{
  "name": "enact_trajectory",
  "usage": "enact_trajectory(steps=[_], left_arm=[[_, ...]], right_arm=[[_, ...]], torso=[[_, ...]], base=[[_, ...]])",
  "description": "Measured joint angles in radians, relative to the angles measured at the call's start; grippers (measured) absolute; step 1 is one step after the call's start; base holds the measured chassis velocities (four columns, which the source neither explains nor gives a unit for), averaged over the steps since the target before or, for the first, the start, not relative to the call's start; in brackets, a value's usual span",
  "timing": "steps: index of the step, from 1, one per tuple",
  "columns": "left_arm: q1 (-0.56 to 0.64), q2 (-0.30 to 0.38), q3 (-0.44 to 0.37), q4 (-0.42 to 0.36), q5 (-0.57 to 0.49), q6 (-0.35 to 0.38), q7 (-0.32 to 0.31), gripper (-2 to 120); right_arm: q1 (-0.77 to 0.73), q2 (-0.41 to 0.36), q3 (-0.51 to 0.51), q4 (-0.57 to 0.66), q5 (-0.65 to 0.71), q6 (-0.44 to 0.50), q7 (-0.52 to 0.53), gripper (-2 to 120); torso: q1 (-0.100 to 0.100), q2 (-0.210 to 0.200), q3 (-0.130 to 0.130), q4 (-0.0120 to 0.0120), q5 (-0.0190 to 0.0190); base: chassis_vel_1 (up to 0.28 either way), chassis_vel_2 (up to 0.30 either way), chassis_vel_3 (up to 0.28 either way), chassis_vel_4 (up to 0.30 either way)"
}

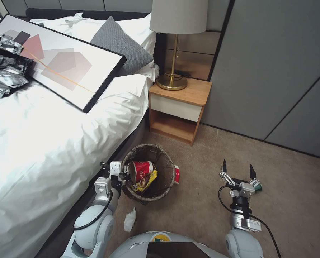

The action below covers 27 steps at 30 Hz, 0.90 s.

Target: Pick up the trash bin, then pick up the garbage from the floor and place it into the trash bin.

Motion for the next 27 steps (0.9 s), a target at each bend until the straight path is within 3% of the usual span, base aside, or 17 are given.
enact_trajectory(steps=[7, 23, 27], left_arm=[[0.001, 0.000, 0.001, 0.000, 0.001, 0.000, 0.000, 7], [0.003, 0.002, 0.006, -0.002, 0.002, 0.001, -0.001, 7], [0.003, 0.002, 0.006, -0.003, 0.003, 0.001, -0.001, 7]], right_arm=[[0.018, -0.004, 0.006, -0.012, -0.008, 0.014, -0.001, 100], [0.031, -0.015, 0.015, -0.013, -0.005, 0.011, -0.011, 100], [0.061, -0.026, 0.036, -0.034, -0.018, -0.015, 0.030, 100]], torso=[[0.000, 0.000, 0.000, 0.0005, 0.0006], [0.000, 0.000, 0.000, 0.0003, 0.0003], [0.000, 0.000, 0.000, 0.0003, 0.0003]], base=[[-0.150, 0.126, 0.144, -0.143], [0.012, -0.005, -0.011, 0.005], [0.000, 0.000, 0.000, 0.000]])
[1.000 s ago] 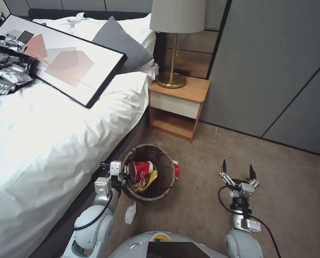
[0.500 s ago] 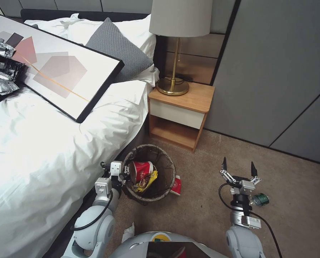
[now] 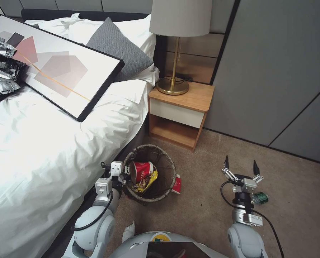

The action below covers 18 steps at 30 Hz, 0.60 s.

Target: Pick up the trash bin, then pick up the garbage from the floor and place it into the trash bin.

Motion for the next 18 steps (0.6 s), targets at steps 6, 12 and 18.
enact_trajectory(steps=[6, 12, 18], left_arm=[[0.000, 0.000, 0.000, 0.000, 0.000, 0.000, 0.000, 7], [0.000, -0.001, -0.003, -0.001, 0.000, 0.000, 0.000, 7], [0.000, -0.001, -0.003, 0.000, 0.000, 0.001, 0.000, 7]], right_arm=[[0.058, -0.013, 0.038, -0.057, -0.019, -0.154, 0.114, 100], [0.106, -0.032, 0.067, -0.141, 0.034, -0.340, 0.191, 100], [0.119, -0.043, 0.075, -0.197, 0.071, -0.404, 0.196, 100]], torso=[[0.000, 0.000, 0.000, 0.0002, 0.0001], [0.000, 0.000, 0.000, 0.0001, 0.0002], [0.000, 0.000, 0.000, 0.0000, 0.0001]], base=[[0.000, 0.000, 0.000, 0.000], [0.000, 0.000, 0.000, 0.000], [0.000, 0.000, 0.000, 0.000]])
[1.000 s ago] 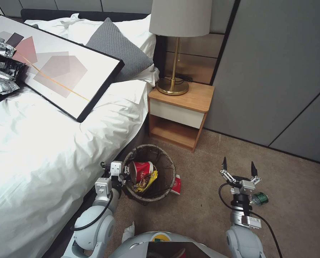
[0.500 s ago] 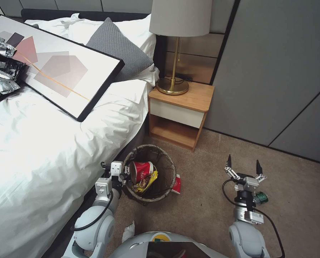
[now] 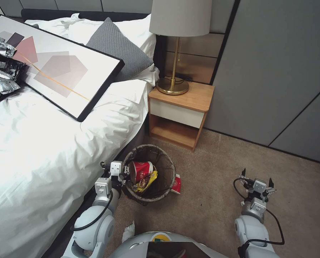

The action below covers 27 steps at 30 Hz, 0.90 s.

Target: Pick up the trash bin, then pick up the garbage from the floor and place it into the trash bin.

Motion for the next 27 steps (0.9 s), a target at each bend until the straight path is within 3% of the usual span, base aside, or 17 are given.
enact_trajectory(steps=[10, 21, 27], left_arm=[[-0.001, -0.002, 0.006, 0.007, 0.002, 0.000, 0.000, 7], [0.002, 0.001, 0.007, 0.005, 0.003, -0.002, 0.001, 7], [0.004, 0.002, 0.006, 0.005, 0.004, -0.002, 0.001, 7]], right_arm=[[0.026, -0.012, 0.003, -0.121, 0.060, -0.085, 0.008, 100], [0.164, -0.032, -0.013, -0.465, 0.220, -0.147, -0.006, 100], [0.189, -0.038, -0.012, -0.532, 0.267, -0.146, -0.023, 100]], torso=[[0.000, 0.000, 0.000, -0.0001, 0.0000], [0.000, 0.000, 0.000, 0.0002, -0.0001], [0.000, 0.000, 0.000, -0.0001, -0.0002]], base=[[0.000, 0.000, 0.000, 0.000], [0.000, 0.000, 0.000, 0.000], [0.000, 0.000, 0.000, 0.000]])
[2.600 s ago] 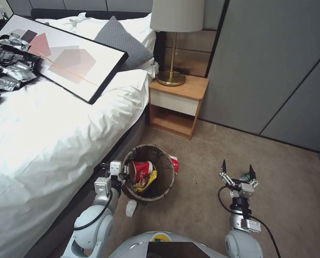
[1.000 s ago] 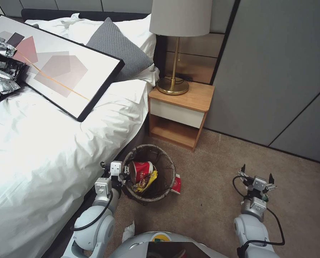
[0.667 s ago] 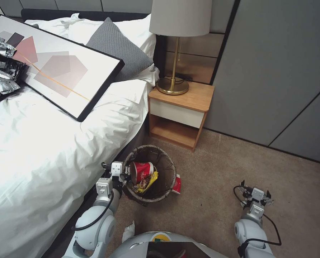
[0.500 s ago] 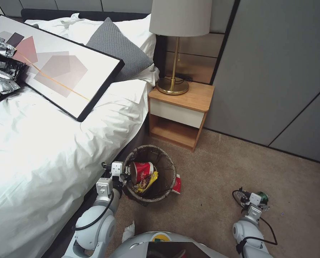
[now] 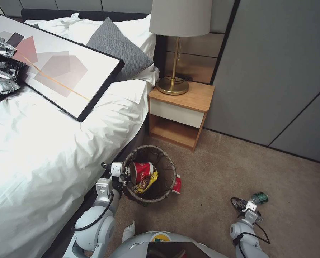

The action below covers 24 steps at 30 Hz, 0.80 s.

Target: Pick up the trash bin, then pick up the garbage from the floor and place it into the trash bin.

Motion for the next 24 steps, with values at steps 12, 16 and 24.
enact_trajectory(steps=[12, 16, 24], left_arm=[[0.002, 0.001, 0.002, 0.000, 0.003, 0.000, 0.000, 7], [0.002, 0.001, 0.003, 0.001, 0.005, -0.001, 0.000, 7], [0.002, 0.000, 0.004, 0.001, 0.005, -0.001, 0.001, 7]], right_arm=[[0.054, -0.011, 0.020, -0.094, 0.028, 0.045, -0.053, 100], [0.049, -0.011, 0.021, -0.073, 0.038, 0.045, -0.060, 100], [0.053, -0.011, 0.025, -0.077, 0.038, 0.047, -0.060, 95]], torso=[[0.000, 0.000, 0.000, 0.0001, -0.0001], [0.000, 0.000, 0.000, 0.0002, 0.0005], [0.000, 0.000, 0.000, 0.0002, 0.0005]], base=[[0.000, 0.000, 0.000, 0.000], [0.000, 0.000, 0.000, 0.000], [0.000, 0.000, 0.000, 0.000]])
